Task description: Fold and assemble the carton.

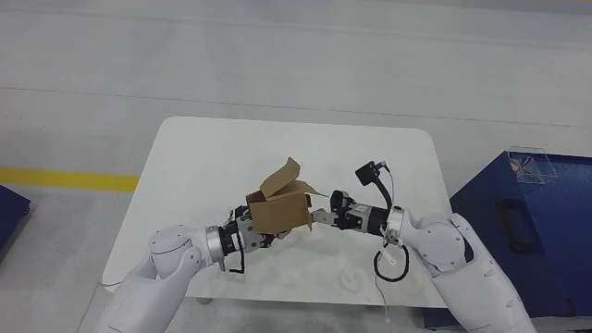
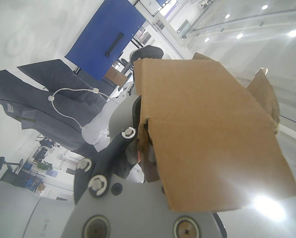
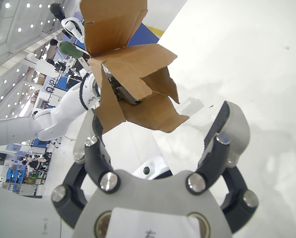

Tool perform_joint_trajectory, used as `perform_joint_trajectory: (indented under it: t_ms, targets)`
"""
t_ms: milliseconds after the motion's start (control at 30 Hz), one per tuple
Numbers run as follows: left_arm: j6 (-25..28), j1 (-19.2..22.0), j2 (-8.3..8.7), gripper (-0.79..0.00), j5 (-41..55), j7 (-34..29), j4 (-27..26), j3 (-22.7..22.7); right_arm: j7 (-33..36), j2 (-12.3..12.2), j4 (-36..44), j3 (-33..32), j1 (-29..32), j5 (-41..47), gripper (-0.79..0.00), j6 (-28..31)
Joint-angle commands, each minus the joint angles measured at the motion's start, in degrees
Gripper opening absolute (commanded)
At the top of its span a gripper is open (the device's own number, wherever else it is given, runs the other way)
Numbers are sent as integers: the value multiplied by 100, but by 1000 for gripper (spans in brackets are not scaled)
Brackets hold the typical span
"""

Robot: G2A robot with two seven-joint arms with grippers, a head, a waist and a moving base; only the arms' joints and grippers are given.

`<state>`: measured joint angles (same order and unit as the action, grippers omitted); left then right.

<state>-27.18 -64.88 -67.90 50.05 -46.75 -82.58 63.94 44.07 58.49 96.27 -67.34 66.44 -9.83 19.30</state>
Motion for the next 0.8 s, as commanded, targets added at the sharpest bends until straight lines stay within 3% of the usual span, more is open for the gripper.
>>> perform_joint_trajectory:
  t_ms: [0,367,767]
  targets:
    - [-1,8,-1,-785,3,-8,9,-14,-50,13,-25,57,-22,-54,0,-29]
    - [219,0,15,-785,-25,-262,-49,-18,-51,-12,-288,-150,-72,-104,0,-206]
    - [515,-89,55,-785,-127,-684,-158,4,-109,56,-580,121,-258,-202,0,-301]
